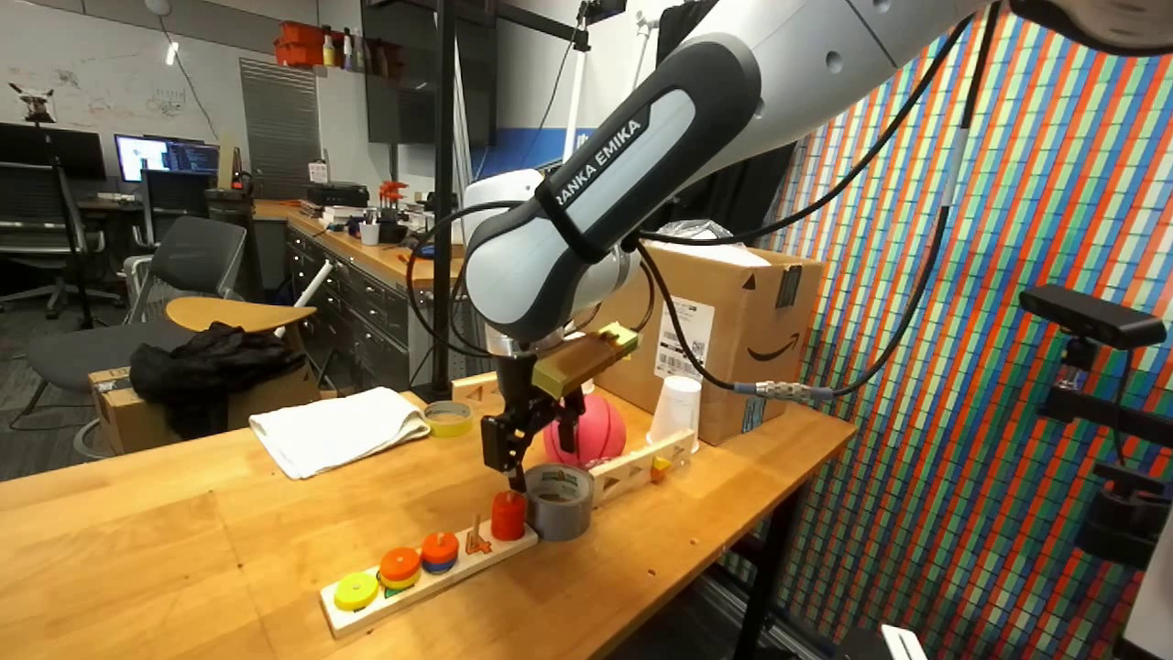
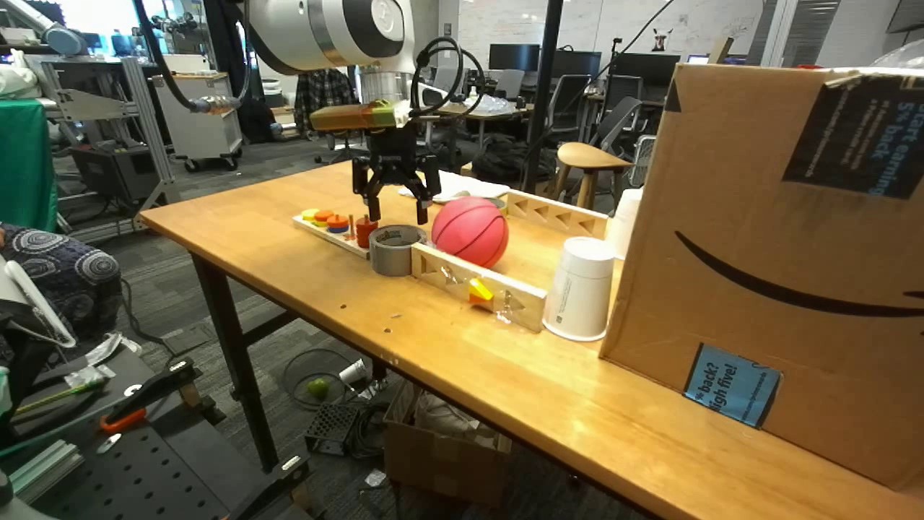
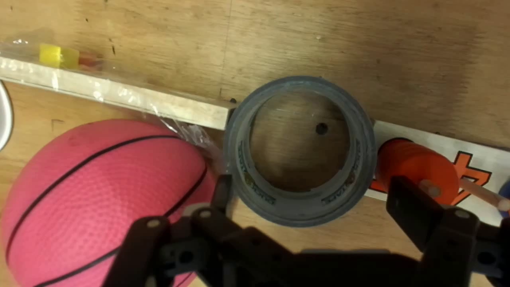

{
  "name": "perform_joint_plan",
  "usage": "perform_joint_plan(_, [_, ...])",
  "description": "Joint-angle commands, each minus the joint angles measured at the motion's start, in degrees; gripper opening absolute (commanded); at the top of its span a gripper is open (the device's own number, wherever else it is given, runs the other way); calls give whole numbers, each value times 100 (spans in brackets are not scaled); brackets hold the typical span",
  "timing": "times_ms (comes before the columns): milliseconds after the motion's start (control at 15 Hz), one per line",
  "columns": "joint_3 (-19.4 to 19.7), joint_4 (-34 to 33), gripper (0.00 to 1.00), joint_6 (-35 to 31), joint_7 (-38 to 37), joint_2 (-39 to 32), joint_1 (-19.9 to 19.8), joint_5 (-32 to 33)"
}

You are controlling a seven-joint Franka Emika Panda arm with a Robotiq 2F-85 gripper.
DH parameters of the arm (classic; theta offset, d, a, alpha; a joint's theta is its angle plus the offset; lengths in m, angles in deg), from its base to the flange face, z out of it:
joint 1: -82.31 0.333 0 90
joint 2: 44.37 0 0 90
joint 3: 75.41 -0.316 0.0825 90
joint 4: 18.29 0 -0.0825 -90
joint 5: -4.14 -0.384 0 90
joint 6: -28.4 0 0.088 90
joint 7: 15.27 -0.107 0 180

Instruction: Push the basketball between the two cups

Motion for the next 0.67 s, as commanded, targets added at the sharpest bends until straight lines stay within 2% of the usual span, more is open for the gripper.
perform_joint_plan(0, [109, -331, 100, 149, 111, 151, 46, 310])
perform_joint_plan(267, [218, -681, 100, 161, 55, 505, 6, 838])
perform_joint_plan(600, [204, -754, 100, -44, 72, 580, -21, 792])
